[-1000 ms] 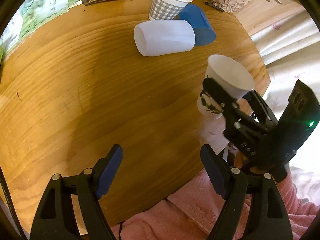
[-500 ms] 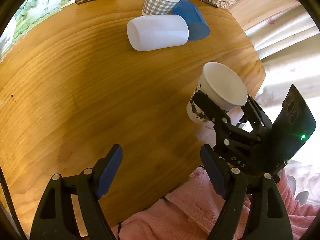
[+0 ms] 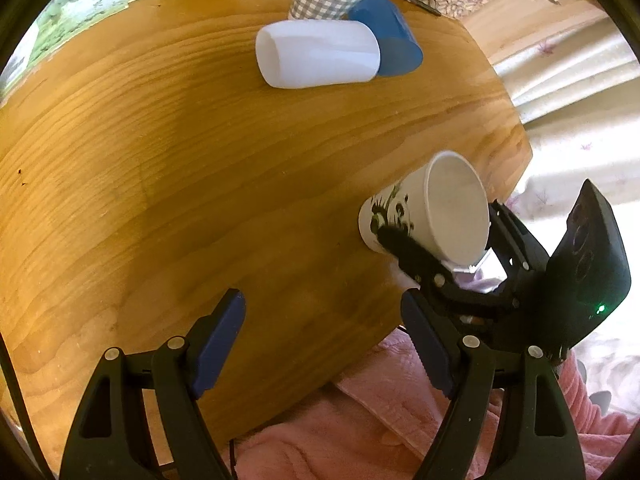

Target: Flip cup upright

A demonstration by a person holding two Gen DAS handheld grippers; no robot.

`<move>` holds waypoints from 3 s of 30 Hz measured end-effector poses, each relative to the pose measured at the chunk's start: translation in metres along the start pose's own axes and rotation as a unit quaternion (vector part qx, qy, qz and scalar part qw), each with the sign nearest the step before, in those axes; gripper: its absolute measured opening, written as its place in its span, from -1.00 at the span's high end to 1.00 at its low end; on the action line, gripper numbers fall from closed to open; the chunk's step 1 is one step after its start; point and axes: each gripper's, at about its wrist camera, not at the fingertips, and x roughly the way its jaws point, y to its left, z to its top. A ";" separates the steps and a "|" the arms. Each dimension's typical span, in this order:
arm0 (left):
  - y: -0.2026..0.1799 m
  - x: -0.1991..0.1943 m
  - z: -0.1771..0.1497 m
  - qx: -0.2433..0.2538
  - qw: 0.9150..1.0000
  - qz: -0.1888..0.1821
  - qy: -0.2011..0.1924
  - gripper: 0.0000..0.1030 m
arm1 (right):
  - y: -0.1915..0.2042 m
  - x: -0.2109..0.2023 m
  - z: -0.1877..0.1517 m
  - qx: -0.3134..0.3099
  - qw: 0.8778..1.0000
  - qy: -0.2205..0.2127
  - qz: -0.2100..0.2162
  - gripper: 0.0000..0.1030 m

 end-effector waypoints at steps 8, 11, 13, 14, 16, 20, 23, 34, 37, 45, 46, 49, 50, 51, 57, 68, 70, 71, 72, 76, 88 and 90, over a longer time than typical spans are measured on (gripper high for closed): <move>-0.009 -0.007 -0.001 -0.044 0.998 0.019 -0.039 -0.61 | 0.005 0.009 0.000 -0.058 0.996 0.057 0.042 -0.53; -0.012 -0.012 -0.007 -0.068 0.996 0.029 -0.057 -0.61 | 0.008 0.008 -0.002 -0.084 0.992 0.073 0.062 -0.58; -0.018 -0.014 -0.012 -0.082 0.994 0.033 -0.070 -0.61 | 0.008 0.006 -0.005 -0.100 0.989 0.084 0.072 -0.59; -0.020 -0.015 -0.014 -0.088 0.993 0.034 -0.077 -0.61 | 0.008 0.005 -0.007 -0.107 0.987 0.090 0.075 -0.60; -0.027 -0.016 -0.020 -0.099 0.990 0.037 -0.090 -0.61 | 0.007 0.003 -0.010 -0.123 0.984 0.100 0.080 -0.61; -0.036 -0.014 -0.036 -0.124 0.985 0.044 -0.114 -0.61 | 0.000 -0.007 -0.019 -0.146 0.980 0.108 0.084 -0.64; -0.045 -0.010 -0.051 -0.143 0.980 0.051 -0.129 -0.61 | -0.007 -0.015 -0.027 -0.162 0.977 0.113 0.081 -0.64; -0.098 0.006 -0.121 -0.192 0.962 0.108 -0.161 -0.61 | -0.052 -0.060 -0.067 -0.125 0.981 0.134 0.059 -0.66; -0.113 0.010 -0.133 -0.197 0.958 0.123 -0.169 -0.61 | -0.066 -0.080 -0.077 -0.107 0.984 0.134 0.048 -0.72; -0.151 -0.008 -0.145 -0.188 0.944 0.146 -0.226 -0.61 | -0.084 -0.132 -0.079 -0.089 0.989 0.115 0.021 -0.72; -0.155 -0.012 -0.144 -0.184 0.944 0.145 -0.232 -0.61 | -0.085 -0.137 -0.077 -0.084 0.990 0.113 0.020 -0.72; -0.167 -0.027 -0.139 -0.170 0.942 0.145 -0.251 -0.61 | -0.087 -0.156 -0.070 -0.070 0.991 0.113 0.009 -0.72; -0.172 -0.034 -0.137 -0.165 0.939 0.148 -0.261 -0.61 | -0.087 -0.160 -0.068 -0.066 0.992 0.110 0.008 -0.72; -0.176 -0.040 -0.137 -0.160 0.937 0.152 -0.270 -0.61 | -0.088 -0.170 -0.065 -0.056 0.993 0.102 0.009 -0.72; -0.201 -0.068 -0.141 -0.121 0.924 0.187 -0.311 -0.61 | -0.088 -0.211 -0.045 -0.009 0.998 0.064 0.003 -0.72; -0.223 -0.106 -0.174 -0.130 0.863 0.287 -0.396 -0.66 | -0.082 -0.264 -0.022 0.035 0.999 -0.008 0.009 -0.72; -0.223 -0.113 -0.182 -0.140 0.850 0.289 -0.418 -0.72 | -0.080 -0.272 -0.022 0.039 0.999 -0.031 0.006 -0.72; -0.224 -0.115 -0.185 -0.143 0.845 0.291 -0.425 -0.72 | -0.079 -0.274 -0.022 0.038 0.999 -0.038 0.007 -0.72; -0.225 -0.117 -0.190 -0.146 0.838 0.294 -0.437 -0.72 | -0.077 -0.278 -0.022 0.035 0.998 -0.053 0.009 -0.72; -0.229 -0.123 -0.203 -0.153 0.818 0.296 -0.469 -0.84 | -0.071 -0.292 -0.024 0.031 0.995 -0.094 0.012 -0.72; -0.245 -0.131 -0.224 -0.147 0.777 0.314 -0.525 -0.99 | -0.053 -0.322 -0.032 -0.005 0.985 -0.171 0.005 -0.99; -0.245 -0.132 -0.225 -0.150 0.774 0.318 -0.527 -0.99 | -0.056 -0.321 -0.032 0.001 0.985 -0.170 0.005 -0.99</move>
